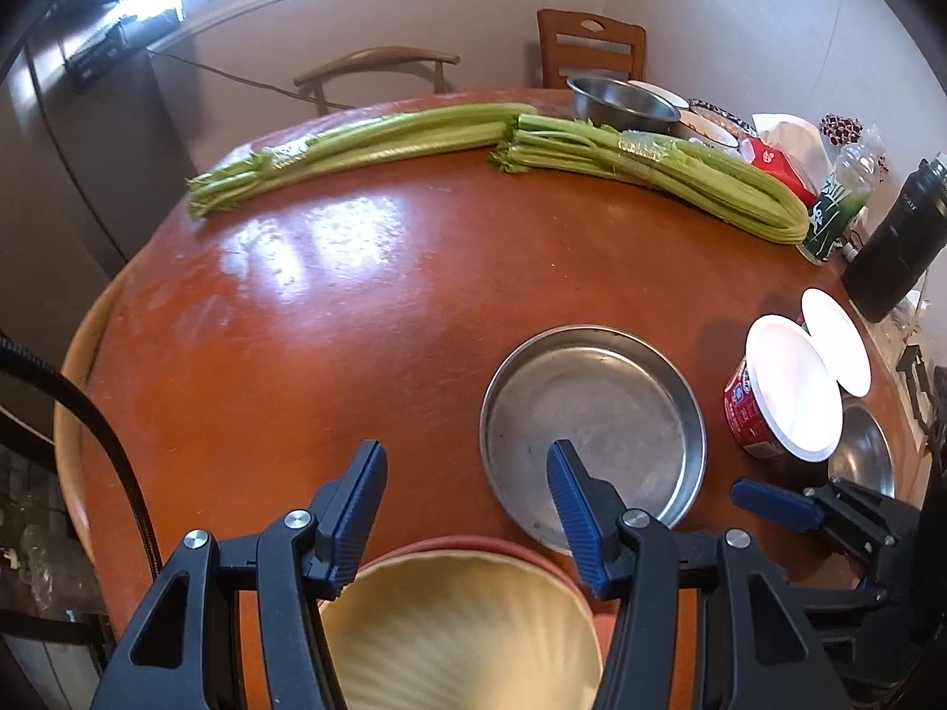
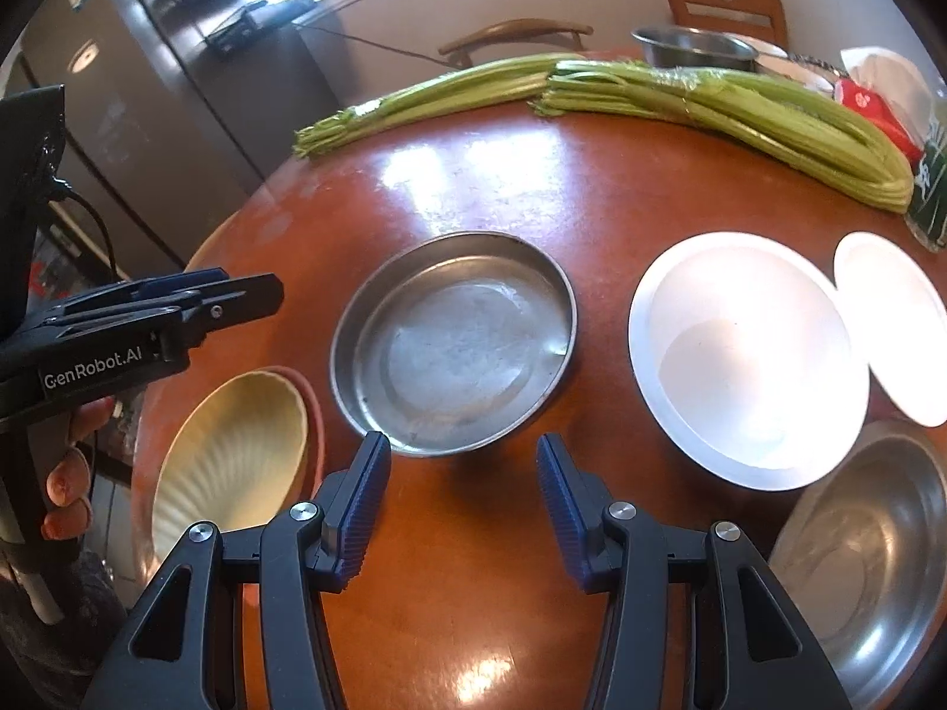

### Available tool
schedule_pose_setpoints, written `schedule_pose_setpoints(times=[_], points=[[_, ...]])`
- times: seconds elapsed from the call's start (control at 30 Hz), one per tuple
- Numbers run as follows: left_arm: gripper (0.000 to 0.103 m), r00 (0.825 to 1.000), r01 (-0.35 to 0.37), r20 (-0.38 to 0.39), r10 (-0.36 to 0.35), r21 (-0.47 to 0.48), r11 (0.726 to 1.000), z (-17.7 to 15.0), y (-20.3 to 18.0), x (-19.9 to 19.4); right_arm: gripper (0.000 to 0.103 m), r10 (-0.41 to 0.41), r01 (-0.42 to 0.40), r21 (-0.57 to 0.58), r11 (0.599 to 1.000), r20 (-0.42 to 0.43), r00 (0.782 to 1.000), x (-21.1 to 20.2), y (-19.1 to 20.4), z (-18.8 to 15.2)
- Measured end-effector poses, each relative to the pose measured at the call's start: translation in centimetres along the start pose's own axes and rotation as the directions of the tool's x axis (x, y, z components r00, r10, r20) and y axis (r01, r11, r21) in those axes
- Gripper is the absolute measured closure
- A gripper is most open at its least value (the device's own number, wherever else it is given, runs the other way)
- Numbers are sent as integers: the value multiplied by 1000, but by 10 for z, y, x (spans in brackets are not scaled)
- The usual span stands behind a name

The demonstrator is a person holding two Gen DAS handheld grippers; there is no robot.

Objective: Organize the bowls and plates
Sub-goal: 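Move the left gripper to the shallow steel tray rim and close, then lift the steel tray with the left gripper over the shell plate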

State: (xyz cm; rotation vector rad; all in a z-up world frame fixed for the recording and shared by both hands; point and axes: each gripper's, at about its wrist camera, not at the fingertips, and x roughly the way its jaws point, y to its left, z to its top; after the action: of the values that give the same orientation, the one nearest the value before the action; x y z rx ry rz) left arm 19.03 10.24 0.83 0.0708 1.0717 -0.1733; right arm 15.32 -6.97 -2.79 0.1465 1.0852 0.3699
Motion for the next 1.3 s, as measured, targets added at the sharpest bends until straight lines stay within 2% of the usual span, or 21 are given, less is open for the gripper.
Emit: schedule_pose_setpoints(times=[0.37,0.5,0.73,0.83,0.97,1.3], points=[[47,994,59,-92,-56,38,998,5,-9,48,50,-26,30,81,996,-47,999,28,-8,5],[48,991,72,-114,-68,37,997,5,-11,61,50,-44,47,84,995,-36,998,32,-10,7],[61,988,89,-131,-82,47,995,7,-18,72,48,-53,54,34,998,-29,998,36,-6,12],[63,990,69,-128,-60,63,996,8,-21,74,48,-69,70,11,997,-23,997,38,-2,14],[63,991,79,-116,-73,49,996,9,-18,70,48,-68,68,8,998,-17,998,35,-1,16],[63,997,78,-21,-78,28,997,11,-7,34,48,-50,52,-22,998,52,997,15,14,20]])
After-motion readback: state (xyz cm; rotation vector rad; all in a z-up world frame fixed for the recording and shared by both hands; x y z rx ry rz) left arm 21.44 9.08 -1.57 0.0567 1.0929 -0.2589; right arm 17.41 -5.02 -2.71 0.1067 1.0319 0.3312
